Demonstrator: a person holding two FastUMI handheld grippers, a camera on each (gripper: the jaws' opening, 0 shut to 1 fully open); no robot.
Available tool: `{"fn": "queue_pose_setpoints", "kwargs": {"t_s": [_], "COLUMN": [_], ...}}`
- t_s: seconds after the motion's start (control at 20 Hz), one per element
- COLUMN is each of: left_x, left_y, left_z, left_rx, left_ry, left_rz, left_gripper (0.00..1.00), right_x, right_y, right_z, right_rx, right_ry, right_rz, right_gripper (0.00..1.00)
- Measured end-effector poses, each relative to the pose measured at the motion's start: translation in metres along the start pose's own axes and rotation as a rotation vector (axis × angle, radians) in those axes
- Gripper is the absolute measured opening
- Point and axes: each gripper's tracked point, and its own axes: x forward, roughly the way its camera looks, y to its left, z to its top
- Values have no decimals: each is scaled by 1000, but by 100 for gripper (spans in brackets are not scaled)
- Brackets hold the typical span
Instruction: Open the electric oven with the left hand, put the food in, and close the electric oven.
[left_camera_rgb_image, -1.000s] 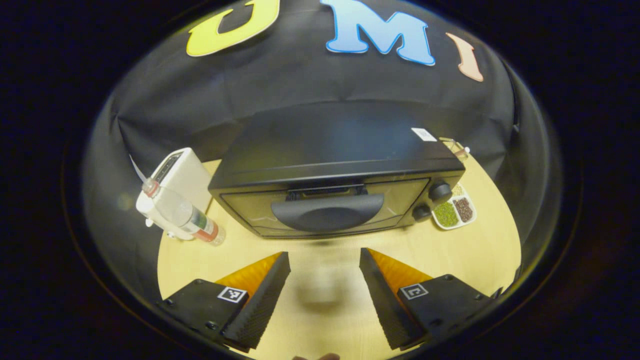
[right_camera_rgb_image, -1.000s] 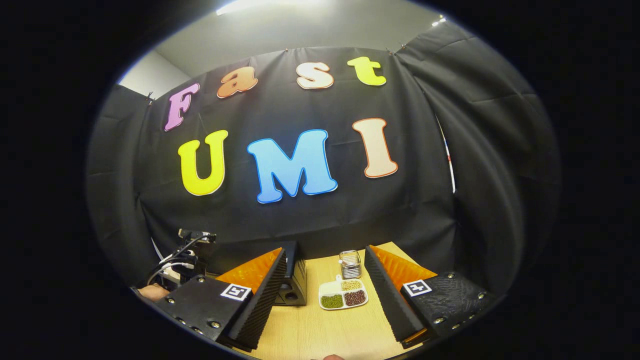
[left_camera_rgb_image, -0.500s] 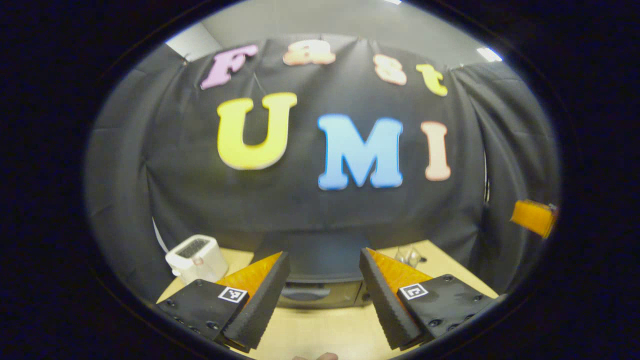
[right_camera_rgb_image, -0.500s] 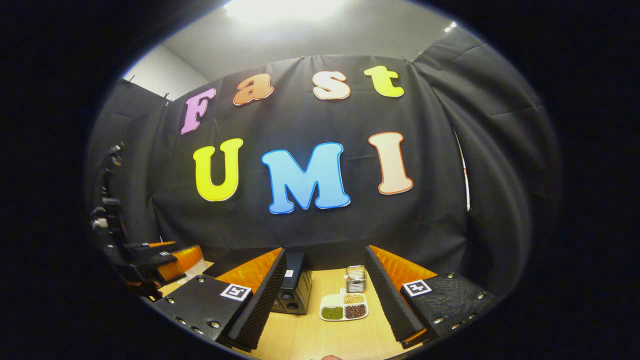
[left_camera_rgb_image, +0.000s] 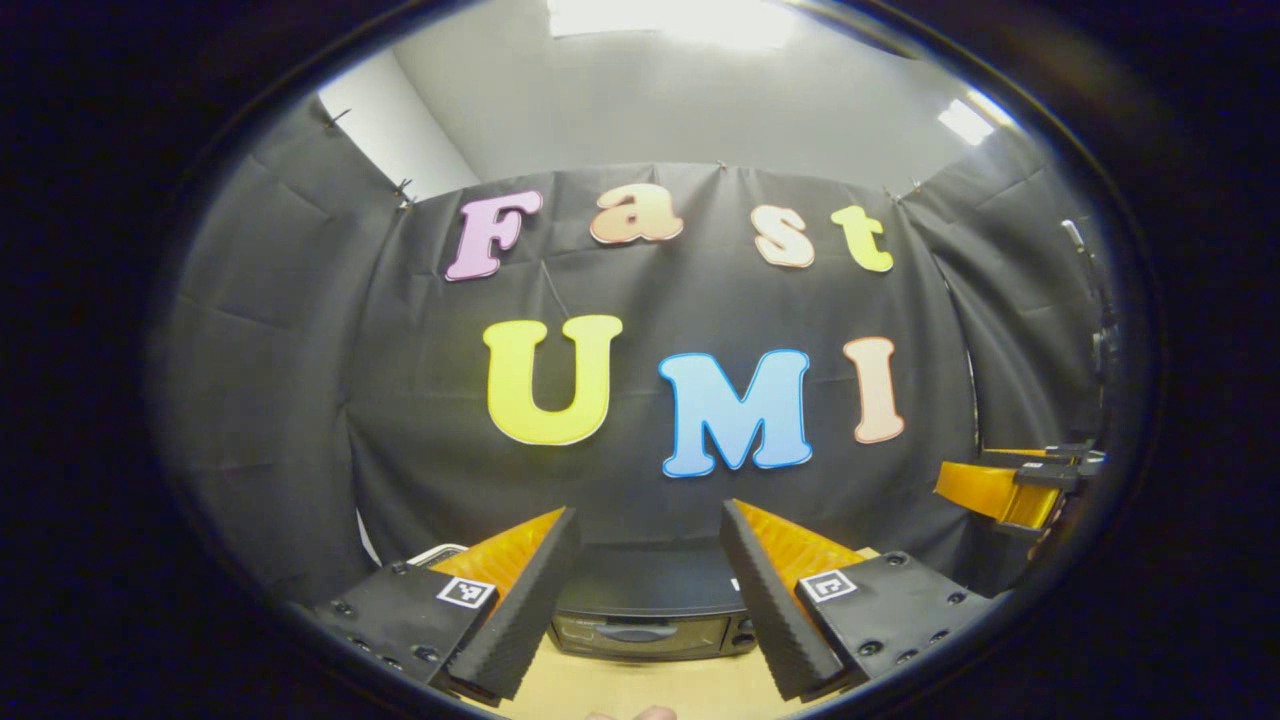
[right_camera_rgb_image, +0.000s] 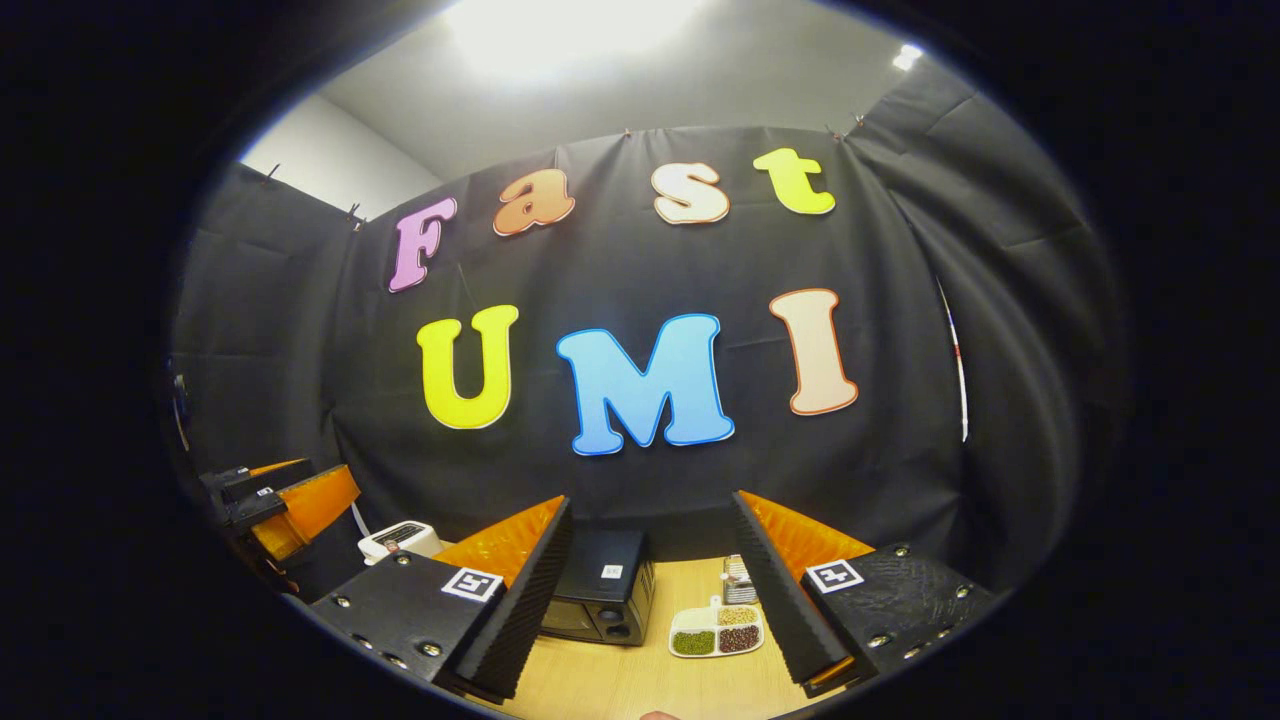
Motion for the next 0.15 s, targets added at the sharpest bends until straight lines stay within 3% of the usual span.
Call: {"fn": "queue_pose_setpoints", "kwargs": {"t_s": [0.05, 0.15], "left_x": [1, 2], "left_y": [3, 13], "left_z": [1, 3], "left_rx": [-4, -19], "left_ry": [3, 9], "left_rz": [-9, -23], "left_gripper": [97, 95], "right_x": [-1, -4], "right_y": [3, 14], "right_z": [2, 5], "right_rx": [-2, -1], "right_ry": [-1, -8], "right_rz": [-9, -16], "right_gripper": [85, 85]}}
